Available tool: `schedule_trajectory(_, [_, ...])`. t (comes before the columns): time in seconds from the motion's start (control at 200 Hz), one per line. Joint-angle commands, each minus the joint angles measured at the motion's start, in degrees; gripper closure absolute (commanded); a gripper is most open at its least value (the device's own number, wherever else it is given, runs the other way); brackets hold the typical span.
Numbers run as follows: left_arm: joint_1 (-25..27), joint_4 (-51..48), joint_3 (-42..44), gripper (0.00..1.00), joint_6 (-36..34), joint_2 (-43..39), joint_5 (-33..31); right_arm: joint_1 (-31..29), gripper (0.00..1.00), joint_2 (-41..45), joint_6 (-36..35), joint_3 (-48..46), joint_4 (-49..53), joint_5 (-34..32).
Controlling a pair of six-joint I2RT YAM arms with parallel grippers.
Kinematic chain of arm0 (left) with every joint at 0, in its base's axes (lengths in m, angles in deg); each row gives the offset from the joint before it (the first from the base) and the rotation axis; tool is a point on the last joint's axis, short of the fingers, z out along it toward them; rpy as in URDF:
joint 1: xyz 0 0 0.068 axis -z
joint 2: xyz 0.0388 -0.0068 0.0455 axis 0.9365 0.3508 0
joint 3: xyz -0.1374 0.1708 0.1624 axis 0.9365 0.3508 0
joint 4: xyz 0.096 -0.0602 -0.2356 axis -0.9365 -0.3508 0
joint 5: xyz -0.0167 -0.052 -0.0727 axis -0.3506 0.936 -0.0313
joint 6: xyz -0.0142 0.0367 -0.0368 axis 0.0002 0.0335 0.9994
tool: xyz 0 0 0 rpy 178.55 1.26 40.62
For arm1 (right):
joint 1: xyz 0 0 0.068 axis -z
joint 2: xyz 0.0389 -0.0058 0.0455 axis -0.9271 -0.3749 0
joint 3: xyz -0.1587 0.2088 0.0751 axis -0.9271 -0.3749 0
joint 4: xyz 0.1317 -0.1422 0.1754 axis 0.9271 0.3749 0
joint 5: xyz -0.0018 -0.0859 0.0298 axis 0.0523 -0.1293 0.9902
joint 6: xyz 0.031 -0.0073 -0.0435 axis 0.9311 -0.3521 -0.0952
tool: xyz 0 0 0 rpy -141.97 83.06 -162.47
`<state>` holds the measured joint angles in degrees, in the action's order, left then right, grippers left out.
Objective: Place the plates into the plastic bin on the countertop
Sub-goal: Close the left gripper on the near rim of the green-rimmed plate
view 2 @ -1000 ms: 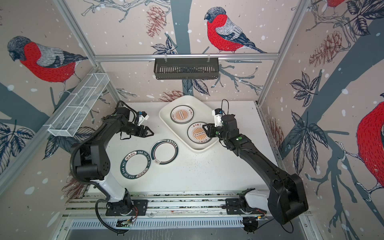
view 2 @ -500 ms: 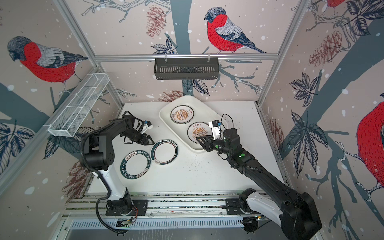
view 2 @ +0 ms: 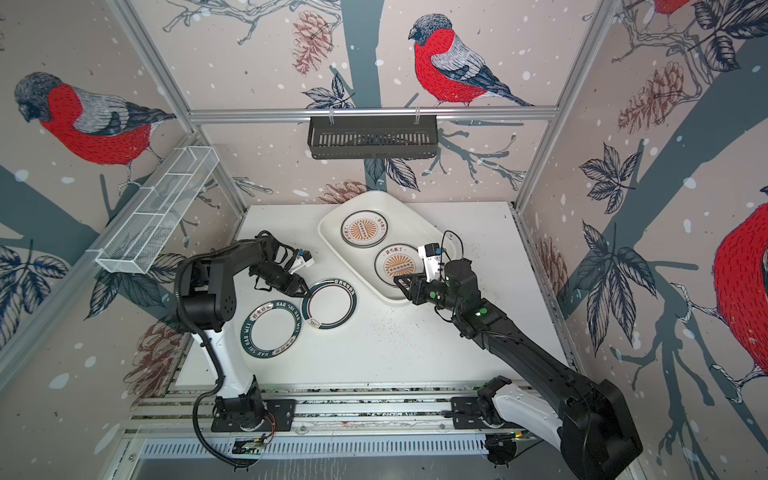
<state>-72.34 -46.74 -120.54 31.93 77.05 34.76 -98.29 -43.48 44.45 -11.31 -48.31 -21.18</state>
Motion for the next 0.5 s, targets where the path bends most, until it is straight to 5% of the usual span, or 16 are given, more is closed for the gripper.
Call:
schedule_trajectory(0.0, [0.19, -2.44, 0.08, 0.59, -2.39, 0.30, 0.94, -0.11, 0.63, -0.43, 0.43, 0.07, -2.23, -0.67])
schedule_trajectory(0.495, [1.56, -0.62, 0.79, 0.67, -0.98, 1.03, 0.46, -0.11, 0.65, -1.08, 1.42, 0.00, -2.41, -2.55])
